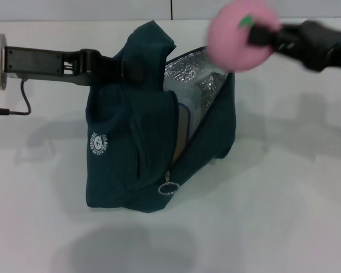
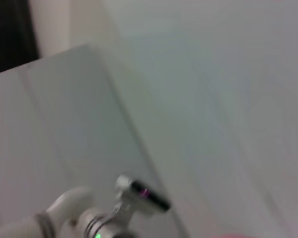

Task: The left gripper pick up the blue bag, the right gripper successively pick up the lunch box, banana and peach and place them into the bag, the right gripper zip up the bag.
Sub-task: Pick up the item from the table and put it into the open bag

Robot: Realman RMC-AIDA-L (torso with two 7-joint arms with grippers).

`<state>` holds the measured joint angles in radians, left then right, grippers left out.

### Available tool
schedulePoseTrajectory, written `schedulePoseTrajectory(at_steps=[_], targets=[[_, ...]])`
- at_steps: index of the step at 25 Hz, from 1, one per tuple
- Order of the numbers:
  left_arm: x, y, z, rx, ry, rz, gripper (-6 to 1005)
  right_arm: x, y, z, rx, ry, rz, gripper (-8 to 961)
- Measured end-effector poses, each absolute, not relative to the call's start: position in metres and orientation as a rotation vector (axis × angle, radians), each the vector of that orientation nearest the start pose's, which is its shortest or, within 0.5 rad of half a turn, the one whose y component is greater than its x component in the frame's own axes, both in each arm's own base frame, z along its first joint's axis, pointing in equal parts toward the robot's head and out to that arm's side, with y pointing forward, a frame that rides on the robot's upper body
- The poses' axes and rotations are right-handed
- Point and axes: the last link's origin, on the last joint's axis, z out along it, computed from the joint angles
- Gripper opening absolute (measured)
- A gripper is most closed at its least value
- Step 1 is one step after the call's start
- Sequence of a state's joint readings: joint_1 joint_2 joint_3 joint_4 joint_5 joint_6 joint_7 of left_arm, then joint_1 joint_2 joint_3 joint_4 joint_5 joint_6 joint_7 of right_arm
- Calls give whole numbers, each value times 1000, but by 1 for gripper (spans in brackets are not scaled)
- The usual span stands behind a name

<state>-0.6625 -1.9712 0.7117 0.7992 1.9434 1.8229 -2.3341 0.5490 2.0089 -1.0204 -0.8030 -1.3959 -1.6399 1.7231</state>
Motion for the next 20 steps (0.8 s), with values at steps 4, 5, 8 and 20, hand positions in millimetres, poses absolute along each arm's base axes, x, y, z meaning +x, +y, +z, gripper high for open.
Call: schedulePoseTrajectory(at_steps=[4, 5, 8, 20], targets=[[-200, 353, 63, -2731, -1564, -816, 38, 162, 350, 23, -2813, 652, 1230, 67], [-200, 353, 63, -2732, -1563, -819, 38, 163, 350, 19, -2819, 652, 1215, 58], [-200, 353, 64, -2729, -1562, -831, 38, 164, 351, 12, -2821, 645, 1170, 43], [-199, 353, 65, -2728, -1560, -839, 37, 156, 356, -5, -2911, 645, 999, 373]])
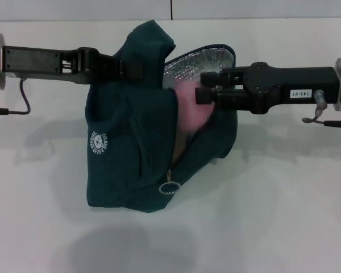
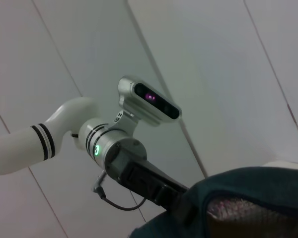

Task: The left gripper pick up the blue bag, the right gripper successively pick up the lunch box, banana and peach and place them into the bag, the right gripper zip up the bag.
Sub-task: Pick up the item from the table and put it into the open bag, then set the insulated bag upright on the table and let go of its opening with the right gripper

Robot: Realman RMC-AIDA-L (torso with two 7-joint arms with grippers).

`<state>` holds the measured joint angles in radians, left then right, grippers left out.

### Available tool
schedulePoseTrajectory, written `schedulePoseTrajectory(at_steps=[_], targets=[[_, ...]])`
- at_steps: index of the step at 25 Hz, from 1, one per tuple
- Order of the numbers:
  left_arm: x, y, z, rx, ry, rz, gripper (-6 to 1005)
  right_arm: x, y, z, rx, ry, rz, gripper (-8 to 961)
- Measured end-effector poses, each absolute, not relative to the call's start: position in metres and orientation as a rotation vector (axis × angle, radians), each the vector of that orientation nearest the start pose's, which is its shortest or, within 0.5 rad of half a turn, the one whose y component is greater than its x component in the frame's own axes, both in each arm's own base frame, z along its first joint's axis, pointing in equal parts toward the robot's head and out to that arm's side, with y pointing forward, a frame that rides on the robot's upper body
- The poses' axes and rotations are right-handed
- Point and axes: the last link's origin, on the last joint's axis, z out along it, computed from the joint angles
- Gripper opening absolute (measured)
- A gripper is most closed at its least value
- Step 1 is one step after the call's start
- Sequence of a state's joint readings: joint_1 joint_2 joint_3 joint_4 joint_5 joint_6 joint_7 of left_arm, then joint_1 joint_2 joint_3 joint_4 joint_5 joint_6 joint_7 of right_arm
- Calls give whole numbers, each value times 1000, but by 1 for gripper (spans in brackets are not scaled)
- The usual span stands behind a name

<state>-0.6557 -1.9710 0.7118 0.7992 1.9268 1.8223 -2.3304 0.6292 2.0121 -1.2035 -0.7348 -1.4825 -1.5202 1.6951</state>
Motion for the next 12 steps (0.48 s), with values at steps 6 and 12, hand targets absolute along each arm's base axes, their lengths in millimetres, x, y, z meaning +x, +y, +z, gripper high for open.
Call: schedulePoseTrajectory(at_steps=[6, 12], targets=[[-199, 353, 66, -2727, -1558, -837, 38, 158, 356, -2, -2897, 642, 1015, 603], [-200, 353, 66, -2727, -1557, -837, 38, 182, 349, 27, -2745, 678, 1085, 688]])
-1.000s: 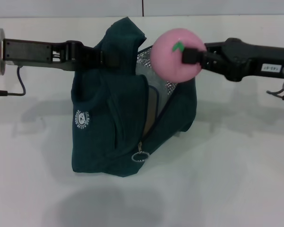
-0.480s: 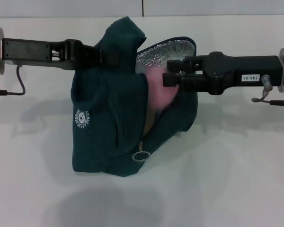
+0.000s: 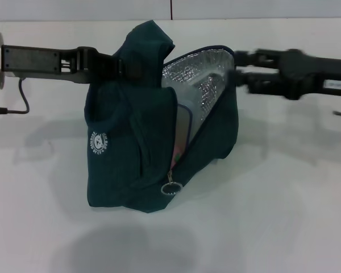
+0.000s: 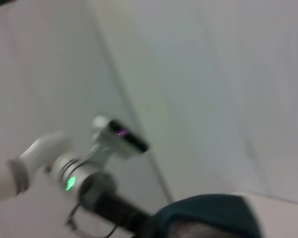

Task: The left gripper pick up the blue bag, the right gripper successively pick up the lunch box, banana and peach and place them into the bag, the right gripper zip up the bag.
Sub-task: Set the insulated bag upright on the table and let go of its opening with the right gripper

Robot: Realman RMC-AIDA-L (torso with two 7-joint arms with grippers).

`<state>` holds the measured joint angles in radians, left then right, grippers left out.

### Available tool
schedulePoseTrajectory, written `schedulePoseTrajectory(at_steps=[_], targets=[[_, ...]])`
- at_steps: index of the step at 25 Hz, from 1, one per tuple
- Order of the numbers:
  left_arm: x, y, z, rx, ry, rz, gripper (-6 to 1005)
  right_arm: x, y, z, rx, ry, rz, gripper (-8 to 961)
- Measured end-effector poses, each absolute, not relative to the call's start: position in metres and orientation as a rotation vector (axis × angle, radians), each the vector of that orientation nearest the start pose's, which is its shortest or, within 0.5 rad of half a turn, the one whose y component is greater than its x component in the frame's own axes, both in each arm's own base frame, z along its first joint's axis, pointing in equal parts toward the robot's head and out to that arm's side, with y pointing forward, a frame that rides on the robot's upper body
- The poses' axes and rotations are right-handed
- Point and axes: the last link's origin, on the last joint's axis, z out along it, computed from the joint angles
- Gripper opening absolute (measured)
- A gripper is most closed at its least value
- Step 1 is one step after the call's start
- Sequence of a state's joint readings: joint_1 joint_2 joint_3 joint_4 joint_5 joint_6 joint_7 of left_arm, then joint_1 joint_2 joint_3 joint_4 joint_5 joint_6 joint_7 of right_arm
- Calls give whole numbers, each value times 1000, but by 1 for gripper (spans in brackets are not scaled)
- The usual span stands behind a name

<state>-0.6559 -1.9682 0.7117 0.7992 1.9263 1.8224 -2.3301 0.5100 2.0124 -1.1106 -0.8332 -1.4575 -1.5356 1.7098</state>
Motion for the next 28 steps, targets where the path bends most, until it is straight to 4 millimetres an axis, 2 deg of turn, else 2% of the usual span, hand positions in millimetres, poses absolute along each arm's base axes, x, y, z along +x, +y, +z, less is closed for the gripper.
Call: schedulePoseTrajectory(at_steps=[5, 6, 11, 15, 21, 28], targets=[[-200, 353, 65, -2726, -1560, -838, 39, 224, 338, 37, -2570, 976, 1155, 705], [-200, 353, 65, -2726, -1560, -839, 39, 237, 333, 35, -2521, 1081, 1180, 704], [-200, 352, 64, -2726, -1567, -841, 39, 259, 320, 16, -2423, 1331, 1238, 700], [-201, 352, 62, -2725, -1579, -845, 37, 259, 320, 1, -2391, 1412, 1278, 695], [-201, 352, 62, -2728, -1574, -845, 37, 248, 333, -11, -2332, 1495, 1344, 696], [-199, 353, 62, -2739, -1553, -845, 38, 238, 342, -32, -2348, 1562, 1279, 697]])
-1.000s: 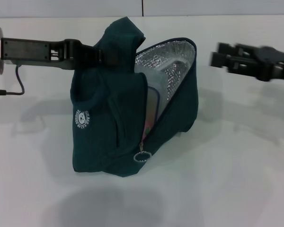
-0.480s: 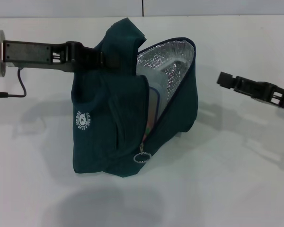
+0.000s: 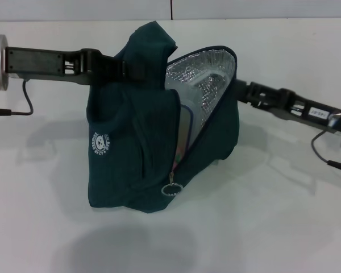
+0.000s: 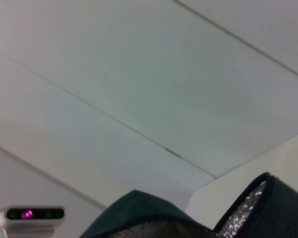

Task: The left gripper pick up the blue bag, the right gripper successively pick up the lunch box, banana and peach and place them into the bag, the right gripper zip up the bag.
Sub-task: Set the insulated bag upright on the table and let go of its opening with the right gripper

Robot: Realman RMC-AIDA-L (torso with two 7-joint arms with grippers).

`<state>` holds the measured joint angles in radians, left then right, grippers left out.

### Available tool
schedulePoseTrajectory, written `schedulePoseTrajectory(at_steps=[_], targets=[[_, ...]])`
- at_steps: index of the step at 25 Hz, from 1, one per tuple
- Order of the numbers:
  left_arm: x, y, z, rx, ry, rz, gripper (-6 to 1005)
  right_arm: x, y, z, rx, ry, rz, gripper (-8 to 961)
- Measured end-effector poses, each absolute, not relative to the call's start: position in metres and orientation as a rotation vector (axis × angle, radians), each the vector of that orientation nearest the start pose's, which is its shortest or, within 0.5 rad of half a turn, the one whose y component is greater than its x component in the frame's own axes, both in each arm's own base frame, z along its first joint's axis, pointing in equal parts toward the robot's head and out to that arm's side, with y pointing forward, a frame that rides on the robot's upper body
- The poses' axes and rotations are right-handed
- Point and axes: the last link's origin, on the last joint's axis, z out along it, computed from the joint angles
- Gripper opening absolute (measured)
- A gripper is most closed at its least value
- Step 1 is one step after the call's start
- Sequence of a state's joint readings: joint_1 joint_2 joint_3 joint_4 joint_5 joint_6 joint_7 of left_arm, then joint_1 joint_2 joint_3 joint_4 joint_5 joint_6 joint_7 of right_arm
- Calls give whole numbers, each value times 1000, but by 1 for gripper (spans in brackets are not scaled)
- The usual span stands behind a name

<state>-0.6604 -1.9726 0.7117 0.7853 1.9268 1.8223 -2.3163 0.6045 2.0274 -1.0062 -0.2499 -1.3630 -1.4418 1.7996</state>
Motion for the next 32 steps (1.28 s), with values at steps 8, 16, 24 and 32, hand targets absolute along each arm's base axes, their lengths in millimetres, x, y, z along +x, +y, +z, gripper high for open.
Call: schedulePoseTrajectory(at_steps=[8, 16, 24, 32], targets=[[-197, 354, 62, -2743, -1547, -845, 39, 233, 344, -46, -2420, 1567, 1161, 669], [-196, 354, 62, -2747, -1543, -845, 37, 231, 340, -42, -2465, 1464, 1202, 464], [-196, 356, 61, -2738, -1540, -846, 38, 227, 340, -41, -2463, 1462, 1233, 285], [-194, 355, 58, -2746, -1545, -848, 38, 223, 336, -35, -2494, 1398, 1302, 221]])
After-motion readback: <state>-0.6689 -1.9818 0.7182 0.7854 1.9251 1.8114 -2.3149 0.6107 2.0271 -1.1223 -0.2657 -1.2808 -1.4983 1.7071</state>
